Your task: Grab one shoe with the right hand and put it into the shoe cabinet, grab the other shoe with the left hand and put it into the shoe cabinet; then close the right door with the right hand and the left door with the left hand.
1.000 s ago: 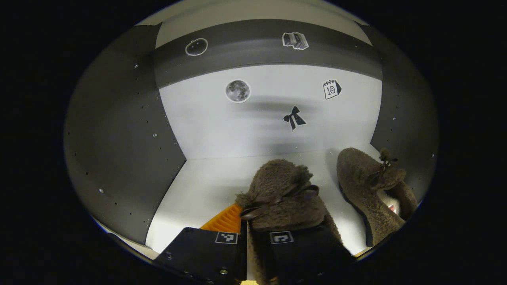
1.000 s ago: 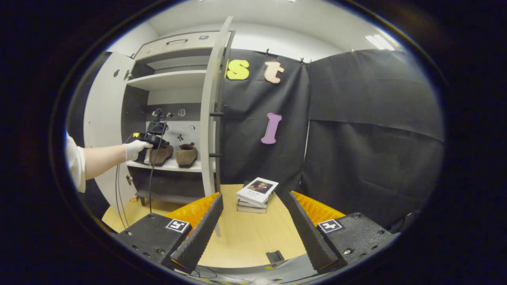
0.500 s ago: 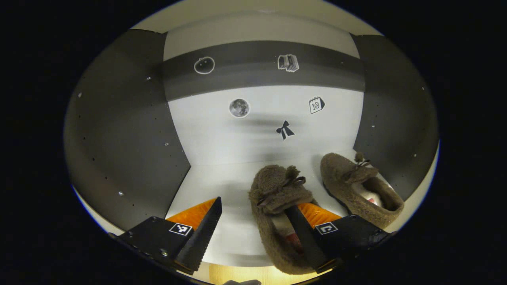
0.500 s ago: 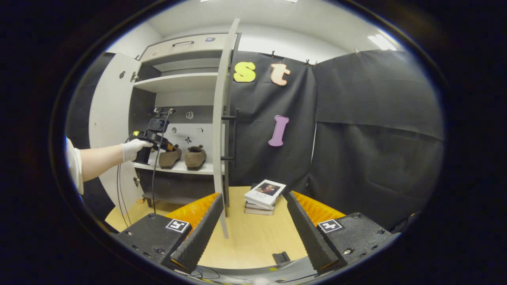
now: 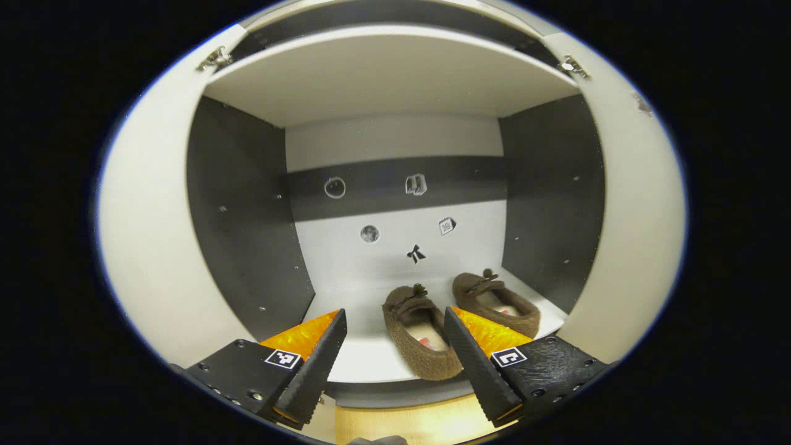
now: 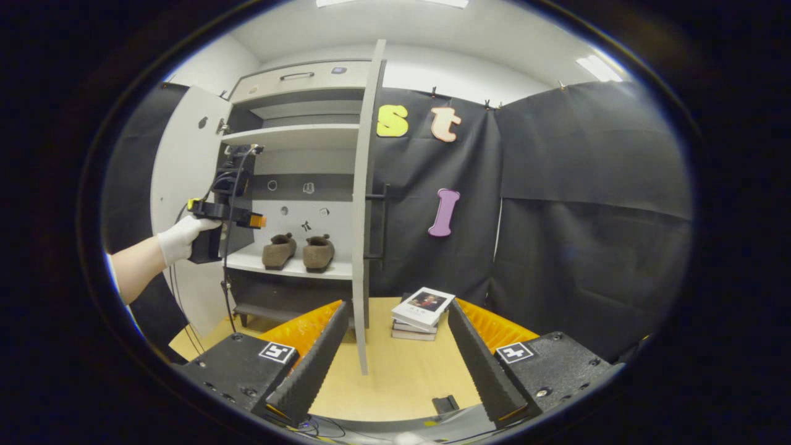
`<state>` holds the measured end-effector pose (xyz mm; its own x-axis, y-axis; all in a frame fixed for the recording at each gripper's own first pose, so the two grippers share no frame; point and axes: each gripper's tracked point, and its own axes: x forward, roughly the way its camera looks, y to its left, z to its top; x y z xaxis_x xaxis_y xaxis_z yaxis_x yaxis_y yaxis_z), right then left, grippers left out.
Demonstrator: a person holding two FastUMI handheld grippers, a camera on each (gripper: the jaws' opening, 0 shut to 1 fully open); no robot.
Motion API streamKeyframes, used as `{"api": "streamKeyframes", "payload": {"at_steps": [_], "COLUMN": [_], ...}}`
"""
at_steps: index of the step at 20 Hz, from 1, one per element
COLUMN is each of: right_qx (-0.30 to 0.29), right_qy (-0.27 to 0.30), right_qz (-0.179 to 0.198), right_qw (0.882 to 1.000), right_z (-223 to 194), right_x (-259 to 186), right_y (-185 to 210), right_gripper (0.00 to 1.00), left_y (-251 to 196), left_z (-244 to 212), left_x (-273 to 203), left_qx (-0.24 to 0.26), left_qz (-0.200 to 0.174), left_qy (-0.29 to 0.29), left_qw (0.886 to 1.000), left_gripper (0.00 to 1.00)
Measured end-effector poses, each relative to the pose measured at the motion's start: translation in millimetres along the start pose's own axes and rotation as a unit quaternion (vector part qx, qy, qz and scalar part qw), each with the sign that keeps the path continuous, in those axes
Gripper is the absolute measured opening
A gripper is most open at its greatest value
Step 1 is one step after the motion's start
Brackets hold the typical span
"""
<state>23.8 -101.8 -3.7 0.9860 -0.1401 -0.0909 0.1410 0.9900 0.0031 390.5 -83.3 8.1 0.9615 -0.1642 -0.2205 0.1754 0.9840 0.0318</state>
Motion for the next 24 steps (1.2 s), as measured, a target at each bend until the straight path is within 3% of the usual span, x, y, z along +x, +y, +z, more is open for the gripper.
{"api": "streamKeyframes", "payload": {"at_steps": [11,14,24], "right_qx": [-0.006,-0.007,-0.005], "right_qy": [-0.021,-0.016,-0.004], "right_qz": [0.030,0.037,0.047], "right_qw": [0.999,0.999,0.999], "right_z": [7,-1,-12], "right_x": [-24,-30,-24], "right_y": [32,38,44], "right_gripper": [1.00,1.00,1.00], "left_y": [-17,-24,-24], "left_z": [11,-5,-90], "left_x": [-199,-242,-324], "left_qx": [-0.008,-0.022,-0.033], "left_qz": [-0.021,-0.028,0.017], "left_qy": [-0.094,-0.097,-0.068], "left_qw": [0.995,0.995,0.997], "left_gripper": [0.96,0.96,0.96]}}
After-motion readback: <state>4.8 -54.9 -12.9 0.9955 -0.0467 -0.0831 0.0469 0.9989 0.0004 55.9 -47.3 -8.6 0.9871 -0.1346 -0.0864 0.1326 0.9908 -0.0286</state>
